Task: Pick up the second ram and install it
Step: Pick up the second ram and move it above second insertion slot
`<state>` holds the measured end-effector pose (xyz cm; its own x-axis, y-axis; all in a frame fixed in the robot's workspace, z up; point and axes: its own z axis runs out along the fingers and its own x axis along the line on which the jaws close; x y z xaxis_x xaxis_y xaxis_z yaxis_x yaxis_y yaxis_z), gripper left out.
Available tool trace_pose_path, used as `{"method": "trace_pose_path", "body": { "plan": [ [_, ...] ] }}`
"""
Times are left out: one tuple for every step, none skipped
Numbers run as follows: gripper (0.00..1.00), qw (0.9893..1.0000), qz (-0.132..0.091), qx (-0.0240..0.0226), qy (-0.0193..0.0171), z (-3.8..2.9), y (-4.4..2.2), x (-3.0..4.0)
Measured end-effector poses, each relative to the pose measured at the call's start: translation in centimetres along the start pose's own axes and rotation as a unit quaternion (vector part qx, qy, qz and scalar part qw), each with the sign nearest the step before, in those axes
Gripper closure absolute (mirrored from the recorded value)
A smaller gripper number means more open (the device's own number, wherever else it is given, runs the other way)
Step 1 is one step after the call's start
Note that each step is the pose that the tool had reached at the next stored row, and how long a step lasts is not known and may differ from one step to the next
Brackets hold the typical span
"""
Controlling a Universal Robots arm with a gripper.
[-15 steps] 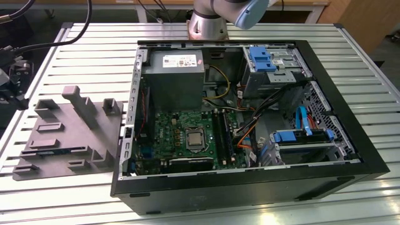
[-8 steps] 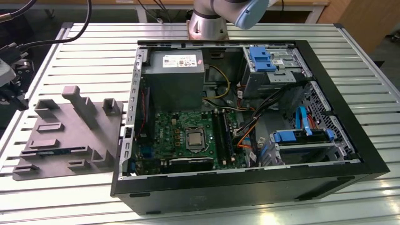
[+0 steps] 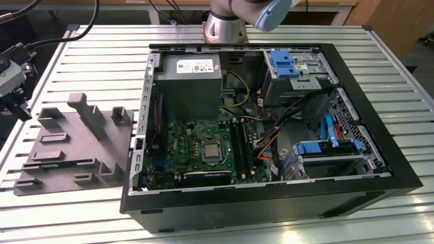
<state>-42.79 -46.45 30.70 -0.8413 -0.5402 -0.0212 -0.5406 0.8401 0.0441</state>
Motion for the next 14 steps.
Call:
{"method": "trace_pose_path", "body": {
  "plan": [
    [0.89, 1.0000, -0.009, -0.0002, 0.0004, 0.03, 0.00, 0.00],
    [0.89, 0.9998, -0.018, -0.0004, 0.0008, 0.07, 0.00, 0.00],
    [0.89, 0.9996, -0.027, -0.0006, 0.0012, 0.10, 0.00, 0.00],
    [0.89, 0.9994, -0.036, -0.0008, 0.0016, 0.14, -0.01, 0.00],
    [0.89, 0.9990, -0.045, -0.0010, 0.0020, 0.17, -0.01, 0.00],
    [0.89, 0.9985, -0.054, -0.0011, 0.0024, 0.20, -0.01, 0.00],
    [0.89, 0.9980, -0.064, -0.0014, 0.0028, 0.24, -0.01, 0.00],
    [0.89, 0.9974, -0.073, -0.0015, 0.0032, 0.28, -0.01, 0.01],
    [0.89, 0.9967, -0.082, -0.0017, 0.0035, 0.31, -0.01, 0.01],
    [0.89, 0.9959, -0.091, -0.0019, 0.0039, 0.34, -0.02, 0.01],
    [0.89, 0.9950, -0.099, -0.0021, 0.0043, 0.38, -0.02, 0.01],
    [0.89, 0.9941, -0.108, -0.0023, 0.0047, 0.41, -0.02, 0.01],
    [0.89, 0.9931, -0.117, -0.0025, 0.0051, 0.44, -0.02, 0.01],
    [0.89, 0.9919, -0.127, -0.0027, 0.0056, 0.48, -0.02, 0.01]
  ]
}}
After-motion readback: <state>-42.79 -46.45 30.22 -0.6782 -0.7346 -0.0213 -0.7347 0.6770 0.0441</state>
